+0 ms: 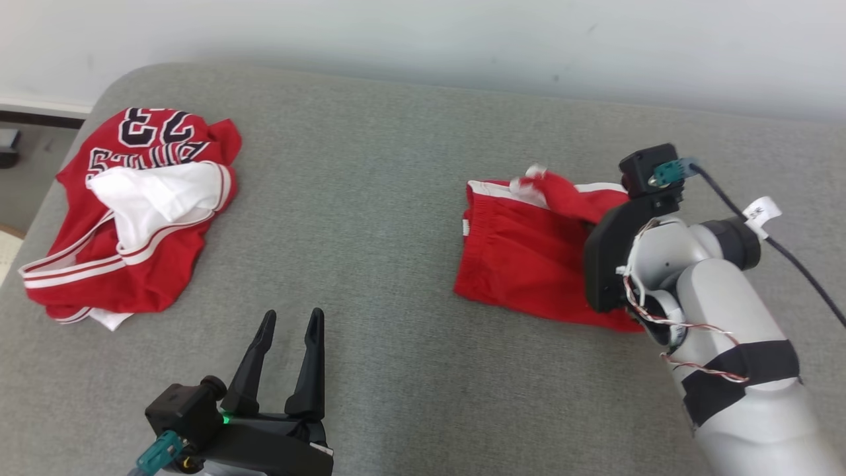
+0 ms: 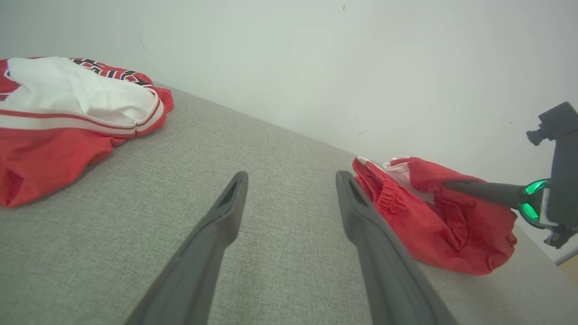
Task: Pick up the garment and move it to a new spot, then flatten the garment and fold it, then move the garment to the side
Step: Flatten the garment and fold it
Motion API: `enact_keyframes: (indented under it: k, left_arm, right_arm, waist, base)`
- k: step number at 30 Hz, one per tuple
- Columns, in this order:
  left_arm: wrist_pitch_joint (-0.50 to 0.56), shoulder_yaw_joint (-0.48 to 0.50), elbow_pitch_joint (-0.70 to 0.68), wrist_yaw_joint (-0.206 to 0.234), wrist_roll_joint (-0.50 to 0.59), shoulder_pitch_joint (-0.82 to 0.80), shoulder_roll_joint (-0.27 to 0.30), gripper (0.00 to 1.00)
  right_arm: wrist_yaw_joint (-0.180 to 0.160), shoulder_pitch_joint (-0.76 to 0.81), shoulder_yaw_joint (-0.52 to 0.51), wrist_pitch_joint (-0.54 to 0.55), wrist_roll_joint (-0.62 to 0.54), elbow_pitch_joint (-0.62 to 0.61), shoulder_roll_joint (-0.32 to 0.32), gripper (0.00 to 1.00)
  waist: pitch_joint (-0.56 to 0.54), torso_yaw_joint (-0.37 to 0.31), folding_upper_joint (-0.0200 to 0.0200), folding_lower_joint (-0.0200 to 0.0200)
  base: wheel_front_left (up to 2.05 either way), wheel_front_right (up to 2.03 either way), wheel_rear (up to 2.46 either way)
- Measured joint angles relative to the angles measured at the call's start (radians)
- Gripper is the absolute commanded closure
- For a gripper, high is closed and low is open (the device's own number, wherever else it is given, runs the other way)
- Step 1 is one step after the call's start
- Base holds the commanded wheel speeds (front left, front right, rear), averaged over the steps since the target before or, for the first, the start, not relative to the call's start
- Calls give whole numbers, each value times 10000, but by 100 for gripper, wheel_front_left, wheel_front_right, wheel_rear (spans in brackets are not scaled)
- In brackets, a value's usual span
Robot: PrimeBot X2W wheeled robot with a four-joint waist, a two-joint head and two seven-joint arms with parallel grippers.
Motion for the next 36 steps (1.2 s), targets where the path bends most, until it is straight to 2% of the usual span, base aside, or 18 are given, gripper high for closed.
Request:
enact_keyframes:
  k: [5,13,17,23,24,25,26,31,36]
  left_arm:
    - [-35,-25,82,-27,-29,-1,-69,0]
    - [-94,-128,259,-111,-40,-2,-182,0]
    - [-102,-140,322,-111,-42,-2,-205,0]
    - [-134,-155,385,-113,-59,-7,-257,0]
    - [-134,-155,395,-115,-61,-8,-259,0]
    - [-134,-157,408,-117,-67,-9,-261,0]
    - [-134,-157,416,-119,-69,-10,-261,0]
    - [-157,-119,502,-123,-73,-6,-272,0]
    - [-178,-109,497,-113,-73,24,-295,0]
  right_arm:
    - [0,17,-27,-100,-186,454,387,100]
    - [0,-378,-945,-1129,-888,1262,928,100]
    - [-2,-465,-775,-1346,-945,1726,1007,100]
    - [-2,-610,-48,-1785,-140,2334,1014,100]
    - [-2,-674,109,-1885,-10,2403,1014,76]
    - [-2,-730,211,-1985,90,2481,1016,24]
    - [-2,-765,226,-2061,244,2591,1026,0]
    - [0,-1144,288,-2744,1218,2805,1028,0]
    - [0,-1333,-194,-3154,1149,2748,1026,0]
  waist:
    - [2,294,0,0]
    - [-15,646,0,0]
    - [-46,762,0,0]
    - [-14,859,0,0]
    - [-5,853,0,1]
    - [1,841,0,0]
    - [3,827,0,0]
    - [-110,711,0,1]
    - [-270,597,-1,0]
  base:
    - [0,0,0]
    - [0,0,0]
    - [0,0,0]
    - [0,0,0]
    - [0,0,0]
    - [0,0,0]
    - [0,0,0]
    - [0,0,0]
    - [0,0,0]
